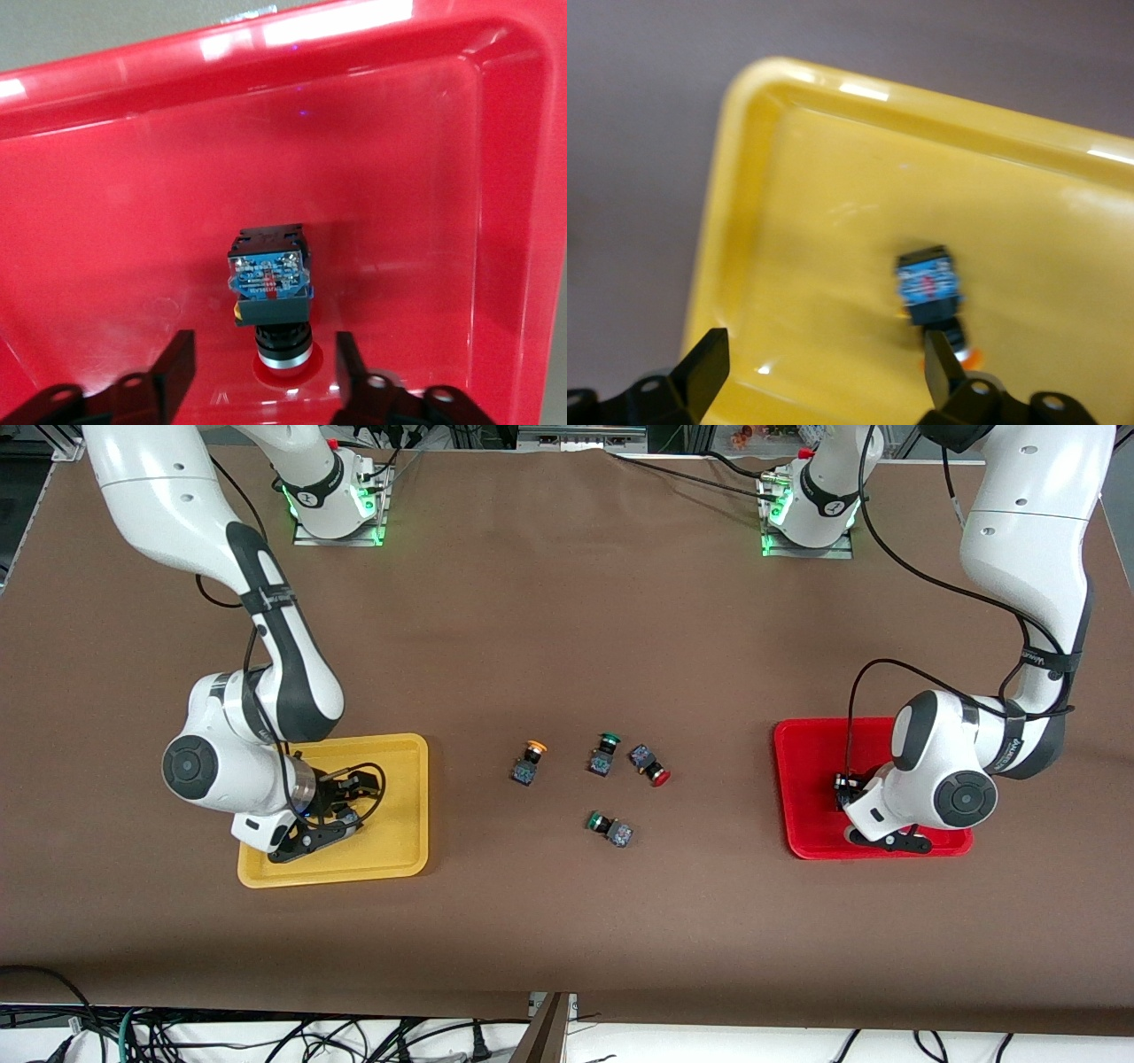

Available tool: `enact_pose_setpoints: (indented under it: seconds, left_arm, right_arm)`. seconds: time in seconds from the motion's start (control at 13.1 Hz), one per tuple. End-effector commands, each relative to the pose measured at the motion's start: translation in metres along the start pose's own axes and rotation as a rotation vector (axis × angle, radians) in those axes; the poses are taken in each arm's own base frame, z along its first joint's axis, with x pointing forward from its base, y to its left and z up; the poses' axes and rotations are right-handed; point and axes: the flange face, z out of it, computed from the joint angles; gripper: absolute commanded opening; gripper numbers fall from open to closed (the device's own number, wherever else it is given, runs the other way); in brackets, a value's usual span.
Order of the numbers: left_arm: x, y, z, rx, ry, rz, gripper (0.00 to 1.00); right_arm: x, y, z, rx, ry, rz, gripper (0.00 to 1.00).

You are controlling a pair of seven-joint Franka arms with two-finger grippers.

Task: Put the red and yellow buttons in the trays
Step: 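Place the orange button in the yellow tray while the left places red in red tray, then grasp a second orange button with the right gripper while the left grasps red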

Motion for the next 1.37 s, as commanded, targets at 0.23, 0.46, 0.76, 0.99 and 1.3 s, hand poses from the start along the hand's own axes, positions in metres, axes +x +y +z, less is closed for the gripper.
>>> enact_pose_setpoints:
  seconds: [0.23,0.46,0.76,0.99,1.3]
  left_arm:
    - [-0.013,0.078,-0.101,-0.095,0.105,0.022,1.00]
    - [-0.007,0.171,-0.108,-0.146,0.130,-0.205,1.00]
    - [-0.008,0.276,-0.080,-0.220,0.198,-0.534,1.00]
    - [-0.014,0.319,-0.031,-0.254,0.199,-0.578,1.00]
    - [-0.032,0.352,0.010,-0.230,0.168,-0.565,1.00]
  right_arm:
    - [-0.008,-0.177,0.047,0.006,0.000,0.478,0.99]
    - [-0.011,-0.208,0.091,0.040,0.015,0.594,0.99]
    - [-0.017,-0.237,0.123,0.102,0.038,0.625,0.98]
    - [-0.020,-0.240,0.129,0.097,0.038,0.611,0.64]
    - [-0.018,-0.231,0.123,0.077,0.034,0.518,0.16]
